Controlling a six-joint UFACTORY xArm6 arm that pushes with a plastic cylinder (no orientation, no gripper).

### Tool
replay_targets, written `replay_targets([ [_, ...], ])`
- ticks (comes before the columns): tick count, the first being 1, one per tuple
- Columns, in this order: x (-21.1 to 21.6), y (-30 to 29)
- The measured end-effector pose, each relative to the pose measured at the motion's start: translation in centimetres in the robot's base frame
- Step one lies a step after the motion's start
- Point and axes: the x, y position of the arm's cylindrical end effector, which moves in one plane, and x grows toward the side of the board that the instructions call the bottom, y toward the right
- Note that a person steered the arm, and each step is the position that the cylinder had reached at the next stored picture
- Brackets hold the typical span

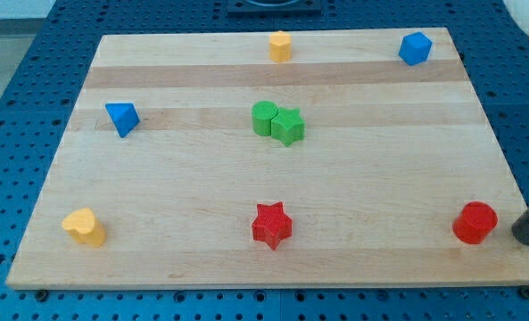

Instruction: Slide the red circle towards the red star

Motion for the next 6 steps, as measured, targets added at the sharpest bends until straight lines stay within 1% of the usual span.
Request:
replay_targets([
  [1, -0.1, -0.7],
  [3, -1.8, -3.6],
  [6, -1.5, -8.5],
])
